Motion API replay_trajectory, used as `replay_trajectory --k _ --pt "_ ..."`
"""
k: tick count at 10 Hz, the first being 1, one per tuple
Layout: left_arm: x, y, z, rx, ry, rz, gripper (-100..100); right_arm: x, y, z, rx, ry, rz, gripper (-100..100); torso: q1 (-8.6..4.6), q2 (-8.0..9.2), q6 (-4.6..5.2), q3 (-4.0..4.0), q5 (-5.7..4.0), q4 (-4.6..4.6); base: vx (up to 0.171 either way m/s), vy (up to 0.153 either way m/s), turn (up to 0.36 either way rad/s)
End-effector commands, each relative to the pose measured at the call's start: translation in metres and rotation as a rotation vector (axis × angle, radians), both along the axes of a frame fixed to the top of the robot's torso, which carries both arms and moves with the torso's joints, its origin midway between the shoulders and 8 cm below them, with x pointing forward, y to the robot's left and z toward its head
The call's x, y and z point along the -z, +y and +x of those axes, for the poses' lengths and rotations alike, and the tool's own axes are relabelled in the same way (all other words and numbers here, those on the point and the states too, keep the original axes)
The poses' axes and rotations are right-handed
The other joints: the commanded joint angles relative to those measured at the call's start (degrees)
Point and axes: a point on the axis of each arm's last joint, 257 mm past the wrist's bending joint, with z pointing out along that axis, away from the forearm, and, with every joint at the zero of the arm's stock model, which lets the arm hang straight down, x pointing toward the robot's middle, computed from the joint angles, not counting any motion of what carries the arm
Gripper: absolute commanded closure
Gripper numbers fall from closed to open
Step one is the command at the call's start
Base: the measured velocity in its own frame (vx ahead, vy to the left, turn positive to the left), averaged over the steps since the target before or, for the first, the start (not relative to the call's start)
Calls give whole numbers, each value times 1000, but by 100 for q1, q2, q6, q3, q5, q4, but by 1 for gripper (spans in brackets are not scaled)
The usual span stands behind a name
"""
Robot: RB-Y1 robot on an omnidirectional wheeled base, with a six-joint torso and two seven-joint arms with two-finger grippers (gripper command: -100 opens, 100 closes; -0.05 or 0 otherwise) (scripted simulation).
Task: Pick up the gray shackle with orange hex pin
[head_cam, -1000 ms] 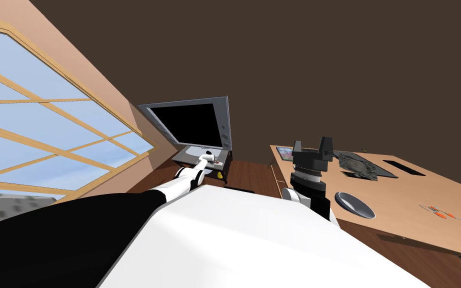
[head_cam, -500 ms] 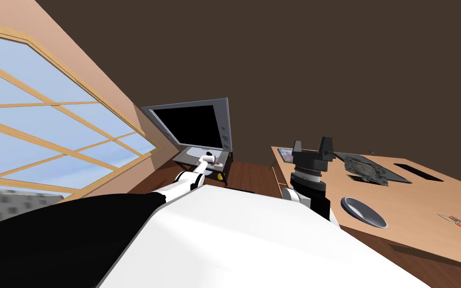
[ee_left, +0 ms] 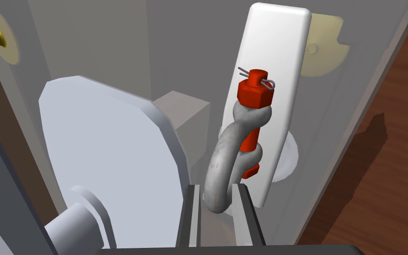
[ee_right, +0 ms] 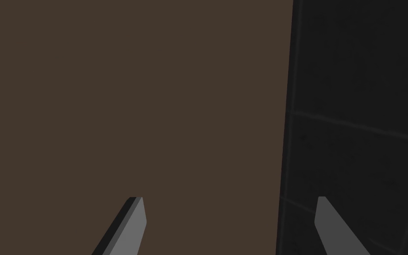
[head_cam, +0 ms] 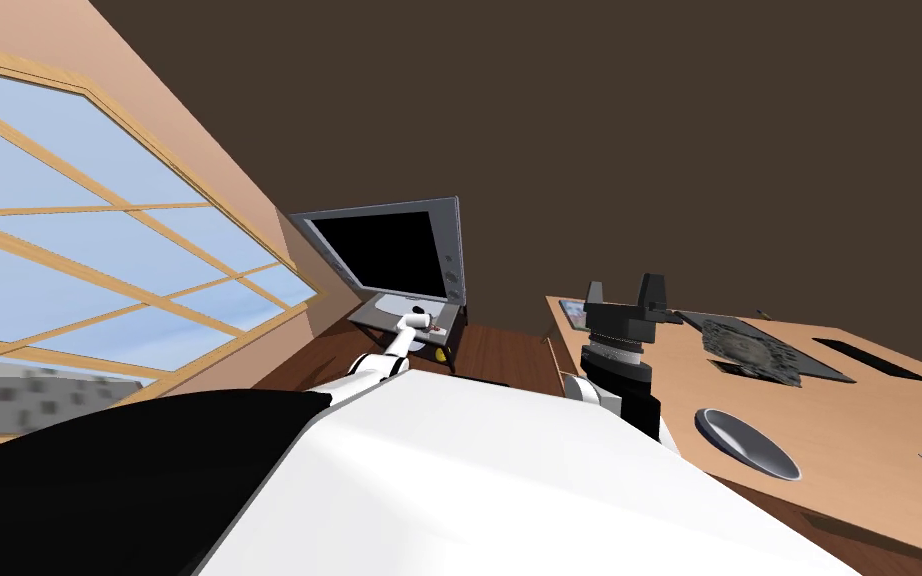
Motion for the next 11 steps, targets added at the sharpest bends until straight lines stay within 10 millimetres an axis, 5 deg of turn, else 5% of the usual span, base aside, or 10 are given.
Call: replay_trajectory --k 1,2,4,5,8,9,11 --pt "-13 -1 11 10 -35 4 100 0 0 0 0 0 0 0 0 0 0 0 0 0 23 -8 4" --pt "5 -3 -16 10 21 -3 100 0 0 0 0 0 0 0 1 6 4 5 -1 5 49 -15 48" --pt "-15 -4 3 21 -36 4 100 0 0 0 0 0 0 0 5 5 -1 3 0 2 32 -2 43" --pt "3 -6 -25 20 24 -4 100 0 0 0 0 0 0 0 6 9 3 7 1 5 41 -1 45" --pt "-17 -6 -9 28 -30 5 100 0 0 0 0 0 0 0 7 10 -1 6 2 2 24 -3 25" --pt "-7 -7 -32 27 8 1 100 0 0 0 0 0 0 0 4 17 1 12 0 8 49 -6 84" --pt "-24 -7 -17 34 -39 9 100 0 0 0 0 0 0 0 3 6 -2 4 1 2 34 -12 25"
